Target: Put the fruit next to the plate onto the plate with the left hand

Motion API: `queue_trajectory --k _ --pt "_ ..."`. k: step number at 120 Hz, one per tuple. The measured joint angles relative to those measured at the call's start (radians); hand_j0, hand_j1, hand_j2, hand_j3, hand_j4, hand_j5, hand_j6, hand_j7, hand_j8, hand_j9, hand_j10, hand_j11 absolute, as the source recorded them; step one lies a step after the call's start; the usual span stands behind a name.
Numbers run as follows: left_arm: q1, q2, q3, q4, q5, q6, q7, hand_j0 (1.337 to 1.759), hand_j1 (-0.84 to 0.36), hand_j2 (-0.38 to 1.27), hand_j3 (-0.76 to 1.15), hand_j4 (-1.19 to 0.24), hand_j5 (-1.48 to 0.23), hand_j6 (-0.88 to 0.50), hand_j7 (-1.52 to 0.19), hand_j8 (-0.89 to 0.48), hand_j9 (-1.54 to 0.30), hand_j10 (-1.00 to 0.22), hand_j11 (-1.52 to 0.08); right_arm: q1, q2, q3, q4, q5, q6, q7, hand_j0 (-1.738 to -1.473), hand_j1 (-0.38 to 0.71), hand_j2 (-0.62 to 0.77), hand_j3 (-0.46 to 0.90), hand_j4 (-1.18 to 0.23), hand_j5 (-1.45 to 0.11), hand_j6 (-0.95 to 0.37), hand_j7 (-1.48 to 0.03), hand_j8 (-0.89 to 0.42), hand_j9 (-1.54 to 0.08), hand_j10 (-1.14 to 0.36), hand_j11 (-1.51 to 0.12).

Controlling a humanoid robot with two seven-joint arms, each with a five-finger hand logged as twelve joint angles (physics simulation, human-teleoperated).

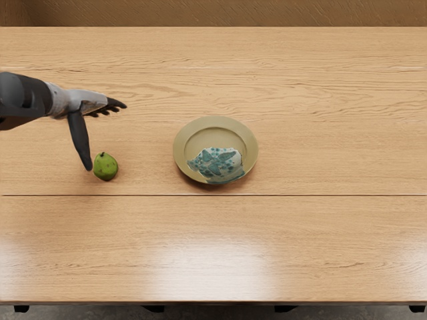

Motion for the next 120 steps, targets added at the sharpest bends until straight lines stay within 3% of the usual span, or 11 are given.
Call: queue_trajectory --k 11,38,52,106,120 --pt "0.072 -0.051 0.001 0.000 0.072 0.065 0.000 1.658 0.34 0.00 0.00 -0.02 -0.02 -0.02 -0.02 -0.02 -0.02 -0.02 -0.02 0.000 0.000 0.000 0.000 0.000 0.000 0.000 -1.658 -0.35 0.00 0.00 0.00 0.00 0.00 0.00 0.00 0.00 0.00 0.00" --pt "0.088 -0.083 0.016 0.001 0.199 0.125 0.000 1.658 0.34 0.00 0.00 -0.01 -0.01 -0.01 -0.01 -0.01 -0.01 -0.01 -0.01 0.000 0.000 0.000 0.000 0.000 0.000 0.000 -1.658 -0.35 0.00 0.00 0.00 0.00 0.00 0.00 0.00 0.00 0.00 0.00" --pt "0.167 -0.153 0.022 0.002 0.285 0.156 0.000 1.658 0.34 0.00 0.00 -0.01 -0.01 -0.01 -0.01 -0.01 -0.01 -0.01 -0.01 0.000 0.000 0.000 0.000 0.000 0.000 0.000 -1.658 -0.35 0.00 0.00 0.00 0.00 0.00 0.00 0.00 0.00 0.00 0.00" --pt "0.212 -0.163 0.025 0.007 0.387 0.239 0.000 1.658 0.34 0.00 0.00 -0.01 -0.01 -0.02 -0.01 -0.02 -0.01 -0.01 -0.01 0.000 0.000 0.000 0.000 0.000 0.000 0.000 -1.658 -0.35 0.00 0.00 0.00 0.00 0.00 0.00 0.00 0.00 0.00 0.00" --pt "0.223 -0.164 0.025 0.009 0.390 0.243 0.000 1.658 0.26 0.02 0.00 -0.08 -0.10 -0.08 -0.10 -0.08 -0.10 -0.08 -0.10 0.000 0.000 0.000 0.000 0.000 0.000 0.000 -1.658 -0.35 0.00 0.00 0.00 0.00 0.00 0.00 0.00 0.00 0.00 0.00"
